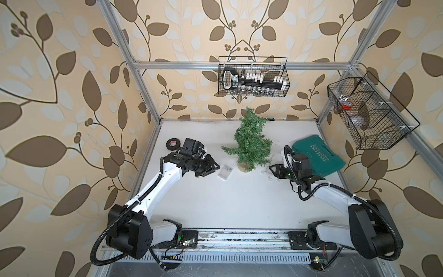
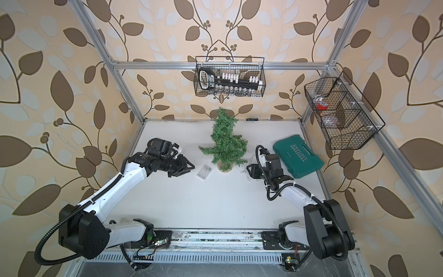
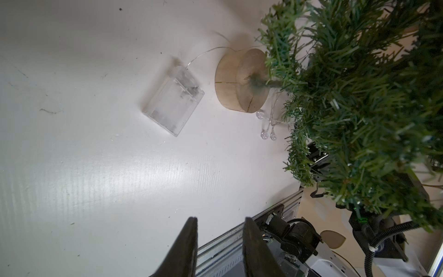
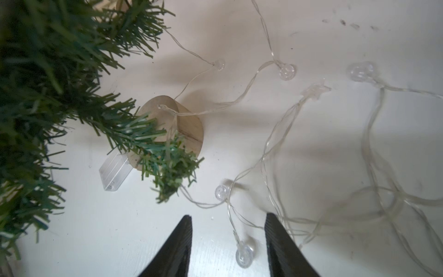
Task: Remove string lights from the small christmas tree
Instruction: Adjust the light string at the center of the board.
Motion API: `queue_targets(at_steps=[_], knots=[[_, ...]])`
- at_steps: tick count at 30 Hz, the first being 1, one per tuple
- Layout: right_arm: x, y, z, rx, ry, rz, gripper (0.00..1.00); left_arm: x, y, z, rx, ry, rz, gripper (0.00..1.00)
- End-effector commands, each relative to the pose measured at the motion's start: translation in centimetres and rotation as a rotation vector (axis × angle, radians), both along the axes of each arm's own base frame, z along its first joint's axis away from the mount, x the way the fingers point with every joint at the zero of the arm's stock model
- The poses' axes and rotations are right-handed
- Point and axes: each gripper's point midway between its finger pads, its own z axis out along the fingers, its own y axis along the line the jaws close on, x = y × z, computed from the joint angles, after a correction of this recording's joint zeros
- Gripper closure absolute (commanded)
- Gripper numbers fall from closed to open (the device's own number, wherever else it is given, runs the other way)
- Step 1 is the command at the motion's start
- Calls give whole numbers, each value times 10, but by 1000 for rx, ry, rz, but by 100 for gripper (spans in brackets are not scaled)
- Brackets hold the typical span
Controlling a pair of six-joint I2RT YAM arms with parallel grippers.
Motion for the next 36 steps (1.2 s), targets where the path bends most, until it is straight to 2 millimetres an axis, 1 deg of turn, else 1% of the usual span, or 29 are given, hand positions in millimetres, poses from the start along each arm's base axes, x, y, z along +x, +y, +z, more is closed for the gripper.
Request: queue_targets(at_steps=[1,6,9,10,12,15,17,19,30,34,36], knots=[[12,15,10,39,-62,38,52,3,3,3,11,-20,-8,67],[8,24,-1,22,-50,56,56,2,4,5,19,-26,-12,67],[7,27,-11,11,-29,58,56,2,5,5,19,-23,-12,67],[8,27,-15,7,-20,58,58,2,5,5,19,-23,-14,67],[11,26,-19,3,-17,46,64,3,5,5,19,-22,-11,67],[15,25,-18,-4,-22,33,80,3,5,7,17,-24,-13,67],[15,23,-13,-9,-35,24,93,3,5,8,17,-23,-12,68],[14,21,-6,-16,-50,16,100,4,5,8,18,-25,-10,68],[-4,-5,71,-120,-189,-26,100,6,7,7,24,-27,-7,68],[6,-16,102,-134,-221,-67,100,6,8,7,25,-26,-6,68],[18,-31,110,-140,-207,-126,100,6,8,8,26,-26,-6,68]])
